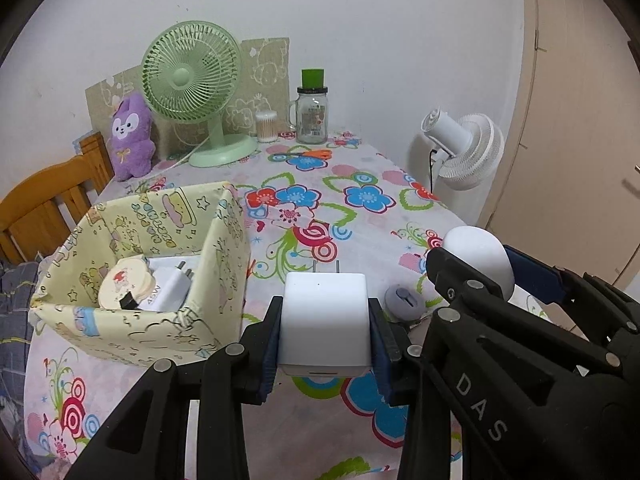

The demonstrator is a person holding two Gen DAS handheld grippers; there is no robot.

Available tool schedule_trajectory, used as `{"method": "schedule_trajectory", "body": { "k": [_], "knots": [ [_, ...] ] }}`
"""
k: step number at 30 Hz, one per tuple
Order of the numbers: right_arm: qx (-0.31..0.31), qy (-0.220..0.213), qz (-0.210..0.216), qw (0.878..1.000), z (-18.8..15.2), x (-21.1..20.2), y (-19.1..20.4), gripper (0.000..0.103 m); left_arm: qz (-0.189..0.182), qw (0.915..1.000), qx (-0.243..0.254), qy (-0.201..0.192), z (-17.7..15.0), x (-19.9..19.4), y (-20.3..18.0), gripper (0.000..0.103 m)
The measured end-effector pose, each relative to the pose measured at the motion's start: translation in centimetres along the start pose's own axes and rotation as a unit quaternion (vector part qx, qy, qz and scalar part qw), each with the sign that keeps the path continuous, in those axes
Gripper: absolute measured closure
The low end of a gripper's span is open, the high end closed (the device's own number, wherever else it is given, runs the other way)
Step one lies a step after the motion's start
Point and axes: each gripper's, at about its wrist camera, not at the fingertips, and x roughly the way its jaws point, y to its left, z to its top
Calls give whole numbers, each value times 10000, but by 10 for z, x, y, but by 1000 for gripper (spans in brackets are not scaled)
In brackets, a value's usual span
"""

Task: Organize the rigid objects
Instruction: 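Lift the cube with the left tool while the right tool lifts the puck toward the box, then lower the white cube into the yellow box with the left tool while the right tool lowers the puck in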

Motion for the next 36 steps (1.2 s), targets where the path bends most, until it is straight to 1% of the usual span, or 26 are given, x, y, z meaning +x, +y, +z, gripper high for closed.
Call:
{"method": "schedule_trajectory", "body": {
  "k": [18, 26, 36],
  "knots": [
    [-35, -167, 50, 9998, 6, -27, 18, 51, -52, 9999, 57, -147, 6, -27, 13, 63],
    [8, -216, 51, 9998, 12, -32, 28, 51, -85, 9998, 112, -169, 12, -31, 23, 63],
    [-11, -180, 88, 9998, 19, -28, 45, 51, -67, 9998, 135, -151, 18, -31, 40, 63]
  ]
}}
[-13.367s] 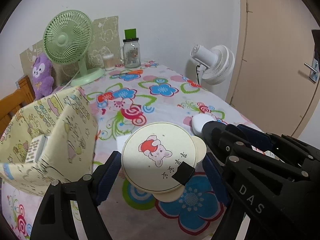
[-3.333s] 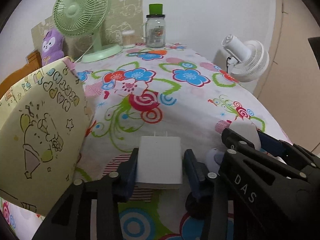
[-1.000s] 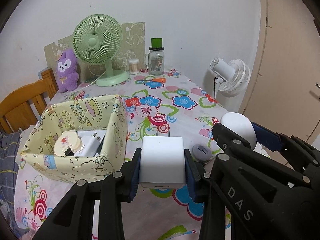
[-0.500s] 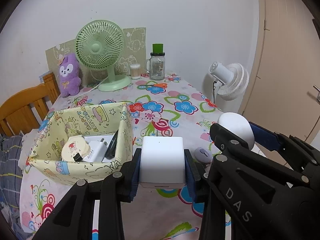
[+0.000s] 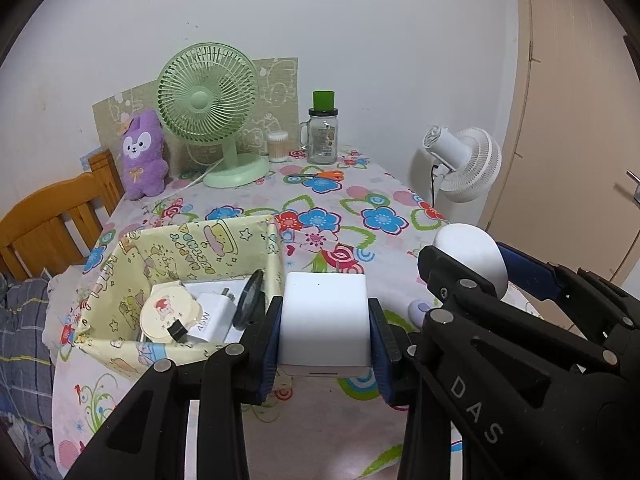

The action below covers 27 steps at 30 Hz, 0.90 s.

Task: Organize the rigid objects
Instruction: 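Lower the white cube into the yellow box with the left tool while the right tool lowers the puck in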

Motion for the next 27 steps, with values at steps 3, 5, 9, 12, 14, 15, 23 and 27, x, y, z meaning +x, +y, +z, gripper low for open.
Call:
{"method": "schedule_trajectory", "body": {
  "k": [3, 5, 9, 12, 14, 15, 23, 27],
  "knots": [
    [0, 10, 27, 10000, 2, 3, 4, 51, 25, 10000, 20, -2, 2, 1, 7, 63],
    [-2, 24, 52, 10000, 4, 4, 8, 51, 34, 10000, 19, 11, 4, 2, 11, 63],
    [-32, 31, 91, 9999, 7, 8, 15, 51, 65, 10000, 4, 19, 7, 4, 18, 63],
    [-27, 21, 142, 9999, 9, 11, 21, 51, 100, 9999, -6, 21, 9, 6, 25, 63],
    [-40, 43, 186, 9998, 11, 15, 25, 51, 119, 9999, -28, 27, 11, 7, 29, 63],
    [-56, 54, 210, 9997, 13, 17, 28, 51, 134, 9999, -40, 36, 12, 8, 33, 63],
    [-164, 97, 356, 9992, 20, 29, 50, 51, 309, 9994, -152, 77, 17, 13, 53, 63],
    [-211, 107, 438, 9988, 24, 34, 62, 51, 341, 9991, -250, 72, 19, 15, 65, 63]
  ]
}}
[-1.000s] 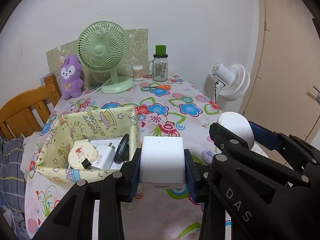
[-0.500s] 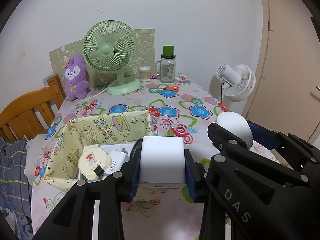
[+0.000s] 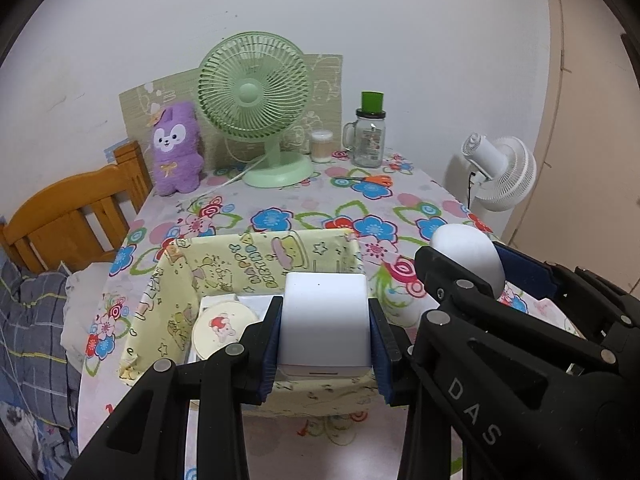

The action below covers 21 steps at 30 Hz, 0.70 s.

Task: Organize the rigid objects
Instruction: 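Lower the white cube into the yellow box with the left tool while the right tool lowers the puck in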

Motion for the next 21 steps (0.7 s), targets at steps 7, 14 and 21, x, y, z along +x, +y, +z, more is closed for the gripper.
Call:
{"method": "schedule_trajectory", "body": {
  "k": [7, 14, 21],
  "knots": [
    [-97, 60, 118, 9999, 8, 12, 18, 51, 57, 9999, -118, 27, 4, 5, 19, 63],
    [-217, 63, 195, 9996, 18, 23, 36, 51, 150, 9996, -235, 56, 11, 14, 39, 62],
    [-275, 92, 283, 9992, 26, 35, 50, 51, 236, 9994, -235, -21, 17, 20, 53, 62]
  ]
}}
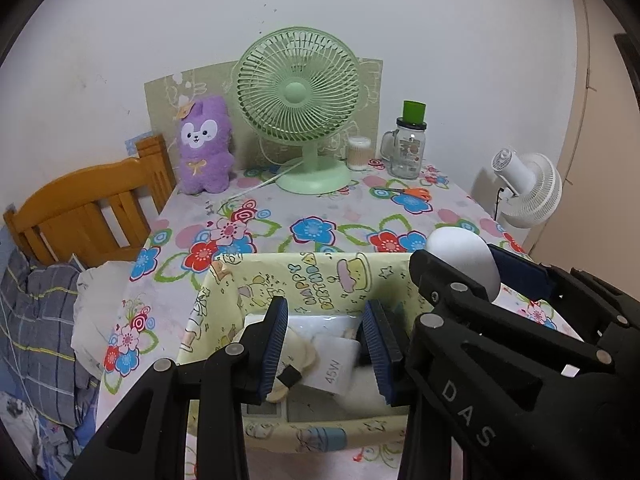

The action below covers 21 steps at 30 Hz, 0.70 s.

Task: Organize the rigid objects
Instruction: 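Lower the white cube into the yellow box with the left tool while the right tool lowers the puck in, then open both tools and withdraw them up out of the yellow box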

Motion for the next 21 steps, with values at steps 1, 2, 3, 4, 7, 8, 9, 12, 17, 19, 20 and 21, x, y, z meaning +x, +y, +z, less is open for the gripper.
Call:
{"method": "schedule_trajectory", "body": {
  "k": [1, 2, 3, 4, 7, 8, 9, 12, 17, 19, 20, 21],
  "knots": [
    [-4, 19, 0, 10000, 1, 3, 1, 51, 7, 10000, -11, 21, 0, 3, 2, 62],
    [-7, 51, 4, 10000, 1, 6, 2, 51, 5, 10000, -26, 57, 0, 6, 4, 62],
    [-12, 82, 3, 10000, 1, 9, 4, 51, 8, 9999, -47, 92, -1, 9, 5, 62],
    [-18, 112, 14, 9999, 0, 12, 5, 51, 4, 9999, -65, 130, -1, 11, 7, 62],
    [-57, 215, 53, 9997, 0, 22, 9, 51, 6, 9997, -105, 221, -3, 18, 12, 62],
    [-72, 249, 77, 9996, -1, 25, 11, 51, 2, 9996, -112, 250, -3, 20, 14, 61],
    [-84, 288, 109, 9995, -1, 28, 12, 51, -4, 9996, -117, 270, -4, 21, 15, 59],
    [-107, 391, 196, 9990, -4, 35, 16, 51, 7, 9993, -128, 355, -5, 25, 19, 44],
    [-85, 533, 313, 9980, -8, 43, 19, 50, 103, 9993, -63, 365, -9, 28, 20, 27],
    [-147, 514, 287, 9982, -9, 42, 20, 47, 77, 9992, -55, 378, -10, 28, 21, 19],
    [-193, 520, 317, 9980, -9, 41, 21, 38, 17, 9993, -42, 373, -11, 27, 21, 14],
    [-230, 515, 356, 9978, -10, 40, 22, 29, -17, 9994, -25, 359, -12, 25, 21, 12]
  ]
}}
